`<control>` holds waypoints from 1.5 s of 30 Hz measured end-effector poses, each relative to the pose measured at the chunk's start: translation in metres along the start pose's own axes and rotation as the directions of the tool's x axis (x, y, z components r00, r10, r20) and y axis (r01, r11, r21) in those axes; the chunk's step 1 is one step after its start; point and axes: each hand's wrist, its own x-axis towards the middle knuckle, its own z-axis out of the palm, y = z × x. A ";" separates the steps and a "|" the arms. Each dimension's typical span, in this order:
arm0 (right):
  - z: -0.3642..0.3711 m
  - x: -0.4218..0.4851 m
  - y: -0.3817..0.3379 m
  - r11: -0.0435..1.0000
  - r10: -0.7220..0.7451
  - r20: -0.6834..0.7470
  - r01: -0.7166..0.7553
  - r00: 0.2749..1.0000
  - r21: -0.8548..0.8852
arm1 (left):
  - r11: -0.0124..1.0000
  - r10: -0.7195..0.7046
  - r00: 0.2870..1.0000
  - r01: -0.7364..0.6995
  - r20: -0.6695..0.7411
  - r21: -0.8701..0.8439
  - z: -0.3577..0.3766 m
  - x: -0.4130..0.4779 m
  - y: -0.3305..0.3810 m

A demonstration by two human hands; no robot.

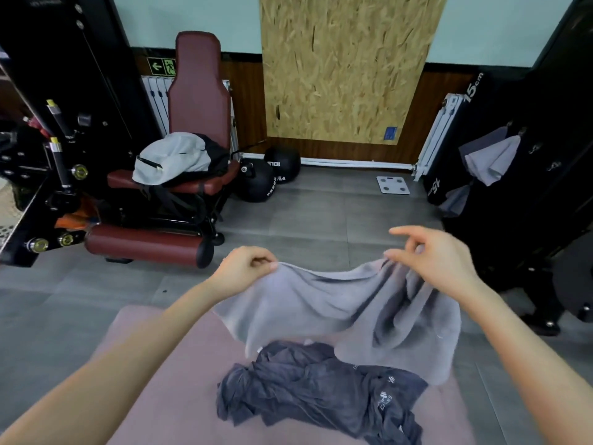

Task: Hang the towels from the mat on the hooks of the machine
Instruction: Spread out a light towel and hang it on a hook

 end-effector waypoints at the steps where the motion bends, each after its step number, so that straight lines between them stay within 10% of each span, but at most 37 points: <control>1: 0.008 0.000 -0.006 1.000 -0.019 0.030 0.019 0.999 -0.020 | 0.998 0.053 0.997 -0.054 0.055 0.019 -0.001 0.003 0.012; 6: 0.045 -0.006 -0.043 0.993 -0.113 0.227 0.106 0.967 0.043 | 0.964 0.257 0.940 -0.264 0.225 0.001 0.008 0.010 0.068; 16: 0.073 -0.012 -0.052 0.914 -0.171 0.217 0.073 0.961 0.399 | 0.960 0.149 0.953 -0.075 0.264 -0.270 -0.011 -0.005 0.068; 21: 0.052 -0.008 -0.054 0.889 -0.236 0.177 0.138 0.956 0.437 | 0.993 0.115 0.956 -0.110 0.269 -0.036 -0.004 -0.028 0.036; 28: 0.038 -0.008 -0.054 0.901 -0.285 0.181 0.199 0.941 0.386 | 0.991 0.047 0.933 0.001 0.358 -0.135 -0.002 -0.045 0.021; 34: 0.032 -0.013 -0.037 0.906 -0.266 0.150 0.193 0.952 0.378 | 0.990 0.131 0.989 -0.134 0.067 0.045 -0.005 -0.040 0.008; 45: 0.042 -0.025 -0.010 0.961 -0.108 0.127 0.070 0.986 0.268 | 0.941 0.032 0.976 -0.102 0.217 0.321 -0.034 -0.019 0.027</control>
